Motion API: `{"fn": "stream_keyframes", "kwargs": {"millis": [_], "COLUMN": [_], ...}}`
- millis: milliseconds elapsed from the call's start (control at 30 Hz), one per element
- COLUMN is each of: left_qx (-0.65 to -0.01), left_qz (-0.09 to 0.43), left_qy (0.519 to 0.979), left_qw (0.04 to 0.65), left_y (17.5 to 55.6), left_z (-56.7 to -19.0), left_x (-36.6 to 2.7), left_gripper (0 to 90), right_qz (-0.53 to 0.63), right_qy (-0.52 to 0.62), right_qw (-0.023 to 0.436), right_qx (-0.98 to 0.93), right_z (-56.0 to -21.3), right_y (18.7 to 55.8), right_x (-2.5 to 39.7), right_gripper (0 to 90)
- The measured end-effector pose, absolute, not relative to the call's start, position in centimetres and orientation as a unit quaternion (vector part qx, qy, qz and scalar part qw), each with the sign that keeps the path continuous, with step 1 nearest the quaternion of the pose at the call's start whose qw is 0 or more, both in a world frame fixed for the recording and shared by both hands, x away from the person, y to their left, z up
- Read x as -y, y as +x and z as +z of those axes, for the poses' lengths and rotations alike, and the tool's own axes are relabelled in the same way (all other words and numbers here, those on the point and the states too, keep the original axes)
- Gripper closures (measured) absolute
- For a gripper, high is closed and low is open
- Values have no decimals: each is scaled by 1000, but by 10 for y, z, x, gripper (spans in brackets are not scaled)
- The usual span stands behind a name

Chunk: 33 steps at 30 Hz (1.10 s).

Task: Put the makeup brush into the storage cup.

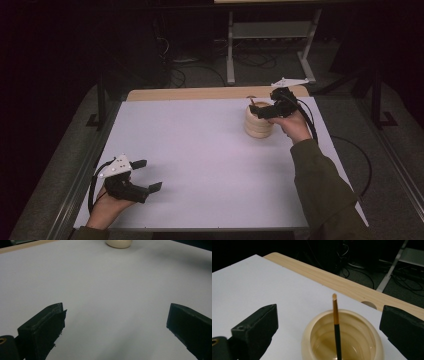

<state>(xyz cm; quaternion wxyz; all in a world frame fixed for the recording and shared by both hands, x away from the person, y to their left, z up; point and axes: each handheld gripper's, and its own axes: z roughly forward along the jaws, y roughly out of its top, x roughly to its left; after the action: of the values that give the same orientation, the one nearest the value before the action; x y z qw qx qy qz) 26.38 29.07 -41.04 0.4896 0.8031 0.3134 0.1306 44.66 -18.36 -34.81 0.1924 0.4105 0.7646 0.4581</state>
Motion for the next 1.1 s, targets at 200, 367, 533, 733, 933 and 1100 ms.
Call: {"fn": "stream_keyframes", "kwargs": {"millis": [200,367,533,733,933,1100], "left_qx": [-312,-313,-313,-310,-311,-313], "left_qz": [128,126,128,131,133,136], "left_qy": [804,803,802,801,799,796], "left_qw": [490,491,493,495,497,500], "left_y": [265,264,264,264,261,260], "left_z": [-410,-411,-411,-410,-410,-410], "left_x": [-291,-291,-292,-291,-292,-293], "left_gripper": [12,12,12,12,12,12], "right_qz": [459,459,458,460,465,467], "right_qy": [410,409,403,400,400,398], "right_qw": [195,197,199,196,194,194], "right_qx": [-763,-764,-767,-768,-766,-765], "right_z": [-354,-355,-359,-364,-369,-372], "right_y": [438,429,420,408,396,388], "right_x": [187,190,193,196,200,202], "right_gripper": [9,9,9,10,10,10]}}
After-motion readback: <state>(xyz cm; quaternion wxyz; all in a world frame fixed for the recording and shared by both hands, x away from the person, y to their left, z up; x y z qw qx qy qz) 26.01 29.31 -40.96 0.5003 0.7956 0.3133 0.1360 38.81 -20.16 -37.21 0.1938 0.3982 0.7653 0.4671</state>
